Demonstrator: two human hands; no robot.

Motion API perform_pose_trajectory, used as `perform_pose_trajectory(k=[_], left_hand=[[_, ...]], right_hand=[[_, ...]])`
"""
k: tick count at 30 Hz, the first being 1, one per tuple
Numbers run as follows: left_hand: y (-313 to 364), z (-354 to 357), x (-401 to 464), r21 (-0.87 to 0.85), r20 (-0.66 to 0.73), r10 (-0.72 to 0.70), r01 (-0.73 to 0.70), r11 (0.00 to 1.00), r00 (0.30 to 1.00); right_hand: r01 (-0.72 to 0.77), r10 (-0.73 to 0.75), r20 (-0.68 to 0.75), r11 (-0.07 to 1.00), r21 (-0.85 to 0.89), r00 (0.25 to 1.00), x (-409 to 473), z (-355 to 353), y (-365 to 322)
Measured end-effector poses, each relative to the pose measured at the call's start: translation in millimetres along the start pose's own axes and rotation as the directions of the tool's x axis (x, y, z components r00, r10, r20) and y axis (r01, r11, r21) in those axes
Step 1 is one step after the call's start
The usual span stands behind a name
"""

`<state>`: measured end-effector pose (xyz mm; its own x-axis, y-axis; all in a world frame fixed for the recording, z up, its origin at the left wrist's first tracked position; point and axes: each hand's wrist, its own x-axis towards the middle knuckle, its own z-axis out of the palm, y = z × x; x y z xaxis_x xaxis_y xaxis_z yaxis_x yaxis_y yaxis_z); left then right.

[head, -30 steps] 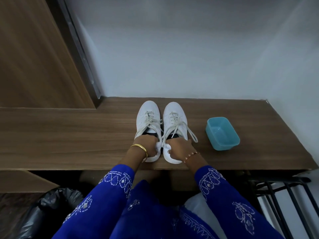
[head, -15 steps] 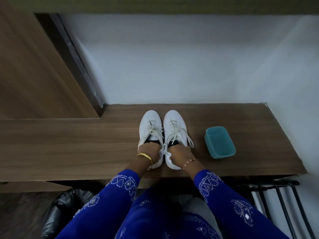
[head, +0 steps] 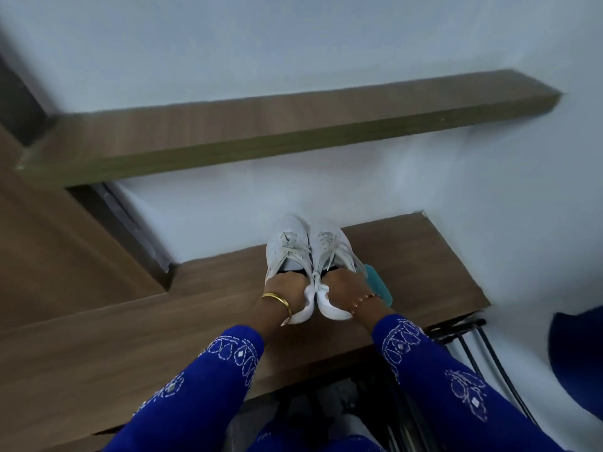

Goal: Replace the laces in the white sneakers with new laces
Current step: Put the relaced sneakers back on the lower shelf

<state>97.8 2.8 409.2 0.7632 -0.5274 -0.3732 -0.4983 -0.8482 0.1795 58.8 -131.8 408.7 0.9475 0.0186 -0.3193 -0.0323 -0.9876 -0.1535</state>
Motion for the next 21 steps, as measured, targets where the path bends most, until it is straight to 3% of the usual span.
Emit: perform_pose_trajectory(k=[12,21], left_hand=[[130.5,-39.7,46.5,0.114,0.056,0.407,-0.411,0.904,0.912],[252.4,-8.0,72.5,0.184,0.247,0.616,-0.660,0.728,0.748]], right_hand=[[-0.365,0.380,-0.047,0.912,0.184,0.924,-76.8,-34.9,106.6],[-0.647,0.665,0.079,0.681,0.342,0.742,-158.8,-10.7,186.0]])
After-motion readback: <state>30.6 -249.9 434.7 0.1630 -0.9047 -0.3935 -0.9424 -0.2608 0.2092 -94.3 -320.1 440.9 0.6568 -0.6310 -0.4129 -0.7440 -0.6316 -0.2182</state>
